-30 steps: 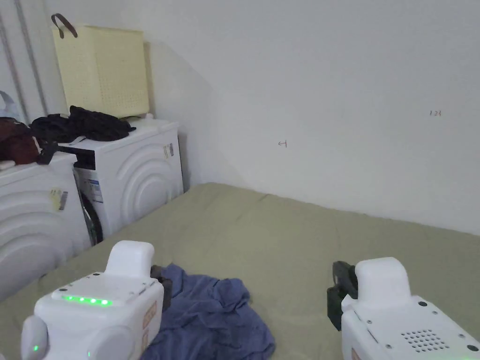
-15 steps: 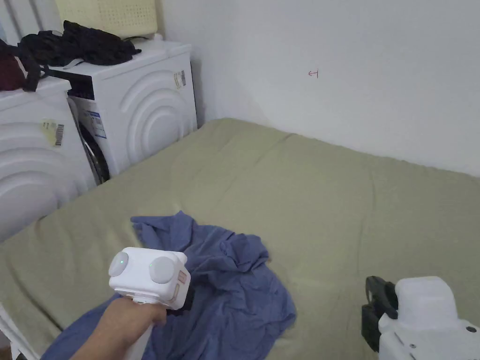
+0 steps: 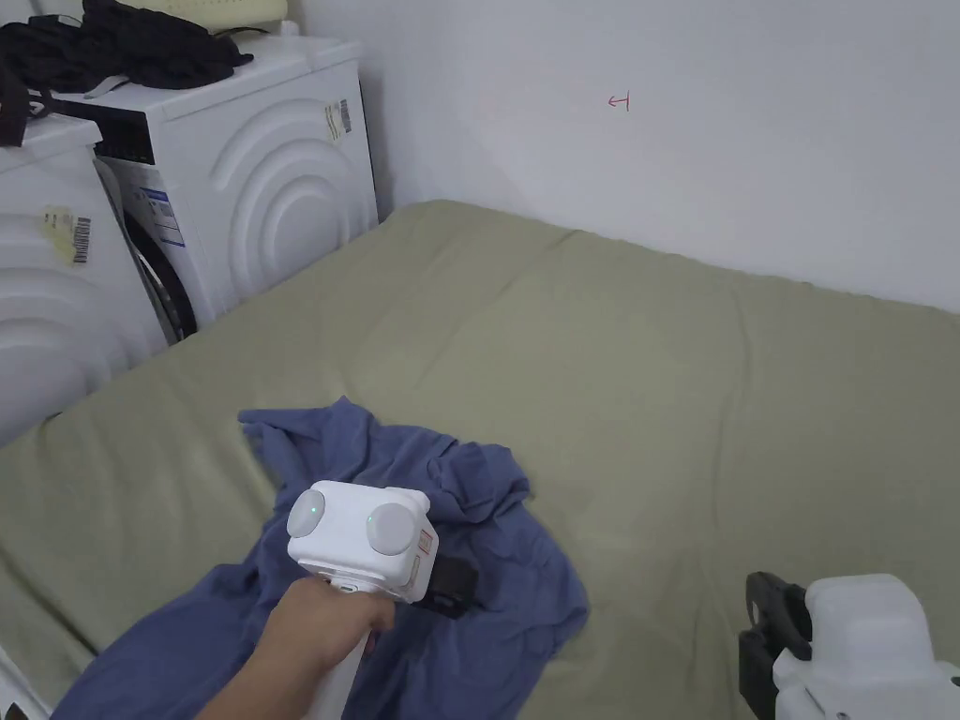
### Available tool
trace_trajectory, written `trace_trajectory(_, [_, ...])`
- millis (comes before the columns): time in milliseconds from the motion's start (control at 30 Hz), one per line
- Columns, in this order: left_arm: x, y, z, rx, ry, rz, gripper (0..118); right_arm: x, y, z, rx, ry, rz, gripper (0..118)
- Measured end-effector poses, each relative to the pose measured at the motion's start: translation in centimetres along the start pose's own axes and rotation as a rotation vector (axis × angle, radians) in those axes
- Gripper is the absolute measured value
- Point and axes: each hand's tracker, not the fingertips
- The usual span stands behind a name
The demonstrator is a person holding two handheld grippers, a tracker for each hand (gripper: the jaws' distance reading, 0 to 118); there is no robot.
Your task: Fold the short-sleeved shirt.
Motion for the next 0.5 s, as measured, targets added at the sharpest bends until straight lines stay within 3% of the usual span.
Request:
trace_trajectory(267, [0.7, -0.1, -1.0, 0.007, 0.019, -0.019, 113, 0.3, -0.7, 0.5, -0.014, -0.009, 0.003, 0])
trace_trajectory(300, [0.4, -0.3, -0.8, 0.016, 0.002, -0.019, 70, 0.3, -0.7, 0.7, -0.016, -0.01, 0.003, 0])
trace_trajectory(333, [0.2, -0.2, -0.6, 0.022, 0.028, 0.009, 9, 0.3, -0.8, 0.8, -0.016, -0.012, 0.005, 0])
trace_trajectory(367, [-0.1, -0.4, 0.0, 0.069, 0.037, 0.092, 0, 0.3, -0.9, 1.0, -0.013, -0.014, 0.007, 0])
trace_trajectory(400, [-0.5, -0.5, -0.4, 0.054, -0.009, 0.123, 0, 0.4, -0.9, 1.1, -0.012, -0.018, 0.005, 0])
trace_trajectory(500, [0.4, -0.7, -0.7, 0.029, 0.007, 0.038, 0, 0.5, -0.9, 1.2, -0.015, -0.015, -0.004, 0])
